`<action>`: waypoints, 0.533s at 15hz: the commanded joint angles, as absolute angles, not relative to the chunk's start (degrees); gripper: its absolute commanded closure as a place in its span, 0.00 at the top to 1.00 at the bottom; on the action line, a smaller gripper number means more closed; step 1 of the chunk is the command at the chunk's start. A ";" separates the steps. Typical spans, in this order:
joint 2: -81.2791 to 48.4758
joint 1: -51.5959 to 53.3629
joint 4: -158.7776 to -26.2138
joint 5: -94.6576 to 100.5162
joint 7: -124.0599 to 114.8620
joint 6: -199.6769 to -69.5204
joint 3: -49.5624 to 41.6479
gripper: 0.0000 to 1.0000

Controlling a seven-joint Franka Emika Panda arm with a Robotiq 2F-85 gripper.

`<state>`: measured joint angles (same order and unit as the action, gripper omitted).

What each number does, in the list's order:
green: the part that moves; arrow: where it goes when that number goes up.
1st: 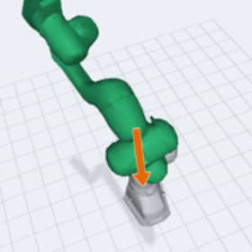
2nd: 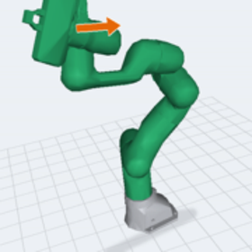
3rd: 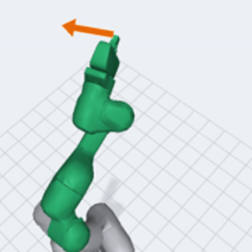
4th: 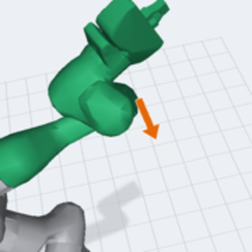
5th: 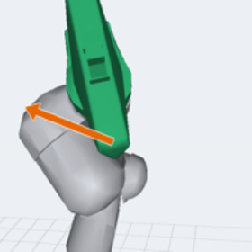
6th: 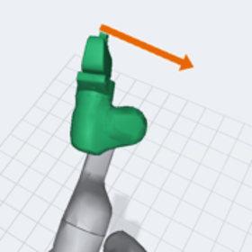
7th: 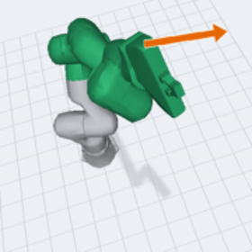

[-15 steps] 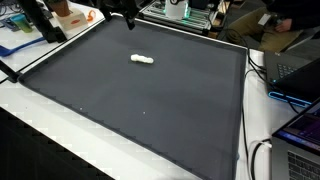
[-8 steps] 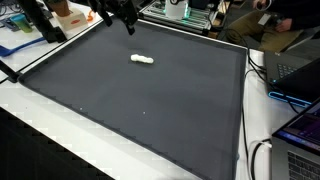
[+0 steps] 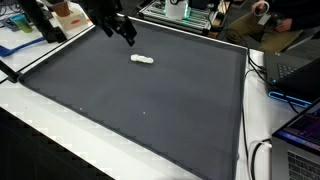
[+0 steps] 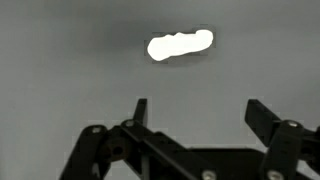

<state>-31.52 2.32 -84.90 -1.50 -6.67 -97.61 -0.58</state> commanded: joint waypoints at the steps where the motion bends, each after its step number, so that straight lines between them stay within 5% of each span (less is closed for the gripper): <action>1: -36.15 2.54 -78.20 -1.33 -8.39 -92.08 -0.58 1.00; 8: -36.24 1.83 -78.67 -1.91 -6.01 -93.18 -0.10 1.00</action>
